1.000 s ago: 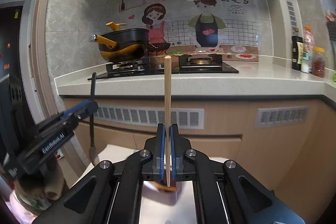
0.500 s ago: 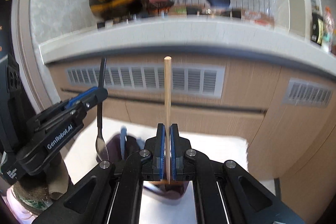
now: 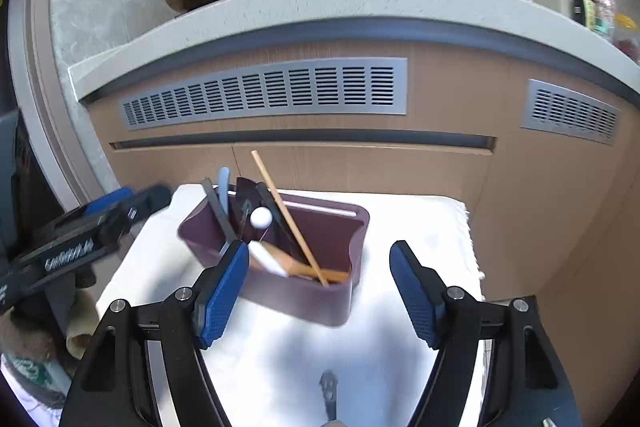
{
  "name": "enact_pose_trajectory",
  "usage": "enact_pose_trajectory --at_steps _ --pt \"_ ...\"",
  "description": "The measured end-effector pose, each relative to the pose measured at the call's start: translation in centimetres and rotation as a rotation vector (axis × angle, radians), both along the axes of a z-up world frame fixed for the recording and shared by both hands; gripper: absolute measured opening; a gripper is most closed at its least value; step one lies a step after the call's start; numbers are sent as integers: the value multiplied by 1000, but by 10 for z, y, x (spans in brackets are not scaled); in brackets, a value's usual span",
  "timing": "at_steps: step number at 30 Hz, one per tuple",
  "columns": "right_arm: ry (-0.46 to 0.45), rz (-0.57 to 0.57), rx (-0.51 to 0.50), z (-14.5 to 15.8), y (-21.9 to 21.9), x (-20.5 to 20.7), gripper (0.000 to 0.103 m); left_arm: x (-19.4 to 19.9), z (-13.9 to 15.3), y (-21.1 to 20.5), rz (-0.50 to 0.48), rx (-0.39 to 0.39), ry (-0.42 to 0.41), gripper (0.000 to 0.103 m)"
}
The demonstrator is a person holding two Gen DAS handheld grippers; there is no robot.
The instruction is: Organize utensils
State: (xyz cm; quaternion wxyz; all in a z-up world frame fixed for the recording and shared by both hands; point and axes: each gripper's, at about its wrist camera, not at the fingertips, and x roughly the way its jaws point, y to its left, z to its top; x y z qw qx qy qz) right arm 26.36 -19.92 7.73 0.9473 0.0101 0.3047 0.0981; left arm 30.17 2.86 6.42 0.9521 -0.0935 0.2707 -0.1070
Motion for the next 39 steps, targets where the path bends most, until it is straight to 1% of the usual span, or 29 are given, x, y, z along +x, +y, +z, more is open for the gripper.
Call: enact_pose_trajectory --at_steps 1,2,3,4,6,7,9,11,15,17,21,24,32,39 --pt "-8 -7 0 2 0 -7 82 -11 1 0 3 20 1 86" --pt "-28 -20 4 3 0 -22 87 -26 2 -1 8 41 -1 89" --pt "-47 -30 5 4 0 -33 95 -40 4 -3 16 62 -6 93" --pt "-60 -39 4 6 1 -40 99 -52 5 -4 23 79 -14 95" --pt "-96 -62 -16 6 4 -65 101 -80 6 -7 44 123 -35 101" --pt "-106 -71 -25 5 5 -75 103 -94 6 -9 58 153 -47 102" --pt "-119 -94 -41 0 7 -98 103 -123 6 -15 88 216 -84 103" --pt "-124 -120 -49 -5 6 -114 103 -144 4 -19 98 245 -103 103" --pt "-112 -156 -42 -13 3 -150 103 -180 -3 -21 96 219 -82 103" --pt "-121 -182 -43 -14 1 -164 103 -192 -8 -24 89 221 -74 103" --pt "-142 -209 -81 -15 0 -181 103 -212 -15 -27 72 216 -45 103" --pt "-145 -205 -83 -15 0 -189 103 -222 -13 -27 68 216 -44 103" --pt "-164 -211 -94 -11 0 -196 103 -233 -5 -27 75 218 -67 103" --pt "-148 -202 -96 -13 1 -196 103 -232 -4 -26 73 214 -60 103"
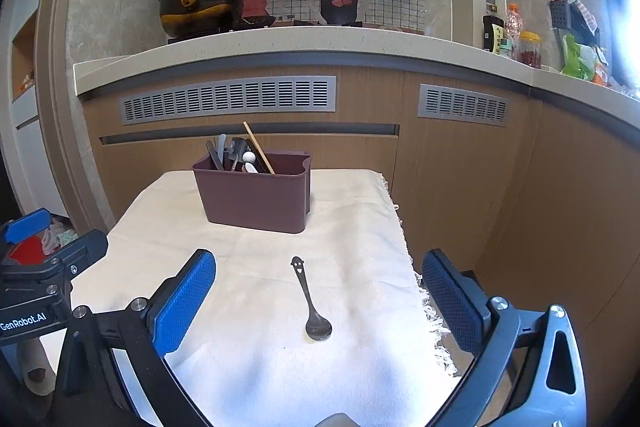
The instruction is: Organize utensils
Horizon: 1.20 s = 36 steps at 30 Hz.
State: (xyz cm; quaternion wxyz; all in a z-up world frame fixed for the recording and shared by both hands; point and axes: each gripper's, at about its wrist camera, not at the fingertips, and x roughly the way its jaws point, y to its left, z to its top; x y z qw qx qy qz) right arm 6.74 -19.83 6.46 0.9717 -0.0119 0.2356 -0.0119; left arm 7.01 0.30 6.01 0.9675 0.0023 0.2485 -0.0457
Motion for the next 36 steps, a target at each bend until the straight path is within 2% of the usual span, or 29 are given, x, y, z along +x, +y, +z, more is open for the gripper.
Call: enact_pose_trajectory --at_steps 36 --pt "-15 -1 -3 4 -3 -4 103 1 -1 0 1 6 5 103"
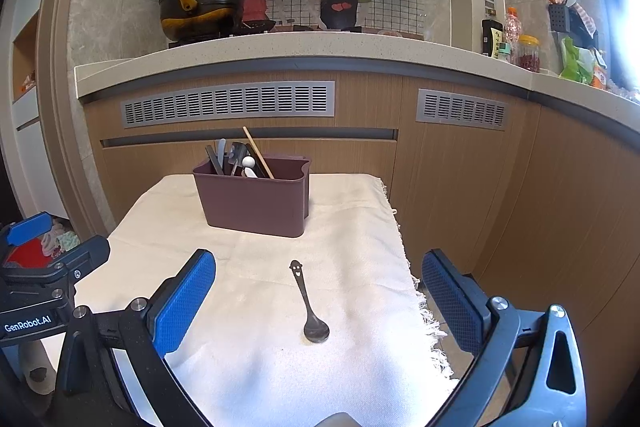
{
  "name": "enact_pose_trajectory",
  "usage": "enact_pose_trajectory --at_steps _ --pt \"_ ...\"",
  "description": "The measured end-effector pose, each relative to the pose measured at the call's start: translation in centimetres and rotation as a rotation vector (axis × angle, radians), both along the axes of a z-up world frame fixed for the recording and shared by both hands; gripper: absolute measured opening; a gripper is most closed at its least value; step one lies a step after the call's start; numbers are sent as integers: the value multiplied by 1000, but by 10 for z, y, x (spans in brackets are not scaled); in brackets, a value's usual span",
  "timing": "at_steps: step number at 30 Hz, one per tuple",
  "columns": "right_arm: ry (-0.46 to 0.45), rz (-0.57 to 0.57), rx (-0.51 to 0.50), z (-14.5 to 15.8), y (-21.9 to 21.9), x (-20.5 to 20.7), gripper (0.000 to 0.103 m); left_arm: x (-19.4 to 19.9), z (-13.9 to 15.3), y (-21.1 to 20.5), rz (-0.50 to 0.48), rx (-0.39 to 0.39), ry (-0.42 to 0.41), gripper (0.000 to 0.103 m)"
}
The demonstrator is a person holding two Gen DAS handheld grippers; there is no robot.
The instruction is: Organize utensils
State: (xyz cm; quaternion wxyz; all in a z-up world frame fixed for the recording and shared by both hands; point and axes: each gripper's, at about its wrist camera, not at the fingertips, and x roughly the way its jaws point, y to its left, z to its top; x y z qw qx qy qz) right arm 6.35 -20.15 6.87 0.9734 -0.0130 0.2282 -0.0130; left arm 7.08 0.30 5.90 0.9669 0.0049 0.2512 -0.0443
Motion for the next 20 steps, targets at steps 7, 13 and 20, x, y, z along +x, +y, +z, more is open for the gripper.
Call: enact_pose_trajectory --at_steps 7,13,20 --pt "2 1 0 -1 0 0 103 1 0 1 -1 -1 0 103" --pt "2 4 -2 0 0 0 103 1 0 1 0 -2 1 103" --pt "5 8 -3 -1 1 2 103 -3 -2 -1 16 28 -16 103"
